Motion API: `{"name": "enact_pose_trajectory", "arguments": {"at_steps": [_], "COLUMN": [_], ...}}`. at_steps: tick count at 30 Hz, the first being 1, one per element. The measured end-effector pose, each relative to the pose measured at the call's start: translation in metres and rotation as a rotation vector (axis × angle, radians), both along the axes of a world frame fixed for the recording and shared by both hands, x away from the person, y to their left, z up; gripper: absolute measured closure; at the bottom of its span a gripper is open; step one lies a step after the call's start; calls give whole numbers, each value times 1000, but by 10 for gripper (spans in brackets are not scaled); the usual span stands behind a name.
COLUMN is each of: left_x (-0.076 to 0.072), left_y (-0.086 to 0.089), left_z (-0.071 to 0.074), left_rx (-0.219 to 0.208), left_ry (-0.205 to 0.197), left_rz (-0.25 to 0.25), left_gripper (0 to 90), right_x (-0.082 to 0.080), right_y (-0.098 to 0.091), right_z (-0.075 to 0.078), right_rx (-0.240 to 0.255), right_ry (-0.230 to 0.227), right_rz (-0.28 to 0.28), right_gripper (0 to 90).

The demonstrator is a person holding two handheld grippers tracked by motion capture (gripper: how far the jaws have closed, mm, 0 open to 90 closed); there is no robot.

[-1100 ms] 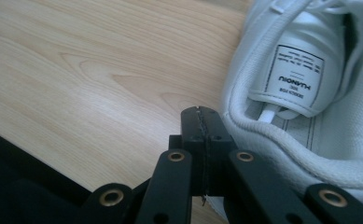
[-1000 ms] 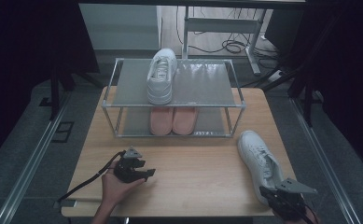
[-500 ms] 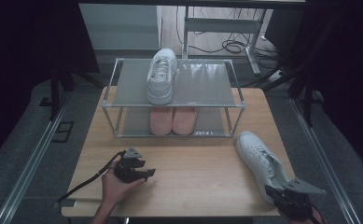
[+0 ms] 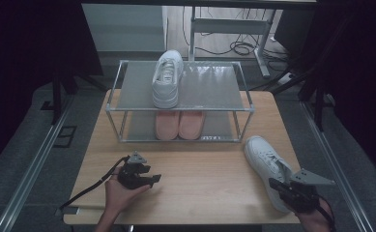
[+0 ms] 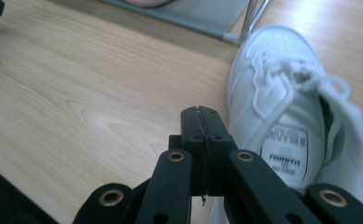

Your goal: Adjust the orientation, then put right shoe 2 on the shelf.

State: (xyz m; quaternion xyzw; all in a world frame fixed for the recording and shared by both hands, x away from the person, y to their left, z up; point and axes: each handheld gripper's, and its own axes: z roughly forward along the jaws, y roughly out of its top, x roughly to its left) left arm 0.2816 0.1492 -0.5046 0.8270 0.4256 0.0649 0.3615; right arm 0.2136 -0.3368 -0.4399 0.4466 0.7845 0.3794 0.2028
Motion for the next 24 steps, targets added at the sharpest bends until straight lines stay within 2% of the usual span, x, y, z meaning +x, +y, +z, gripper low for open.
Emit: {"name": "enact_pose_trajectory", "arguments": {"at_steps": [2, 8, 14, 18, 21, 24], "left_x": [-1, 1, 1, 0, 0, 1], "left_y": [1, 3, 4, 4, 5, 4], "left_z": [1, 4, 4, 5, 5, 4], "left_rx": [-4, -3, -2, -4, -2, 0], "left_ry": [-3, -10, -12, -14, -14, -11], "left_rz": [-4, 4, 3, 4, 5, 4], "left_gripper": [409, 408, 405, 403, 403, 402], "right_x": [3, 7, 20, 27, 32, 36], "right_y": [0, -11, -28, -38, -44, -50], "right_z": [3, 7, 14, 15, 14, 11], "right_rx": [3, 11, 1, 9, 14, 15], "right_ry": [-13, -15, 12, 28, 42, 58], "right_rz": [4, -2, -19, -35, -44, -58], "right_gripper": [900, 900, 874, 798, 695, 636]}}
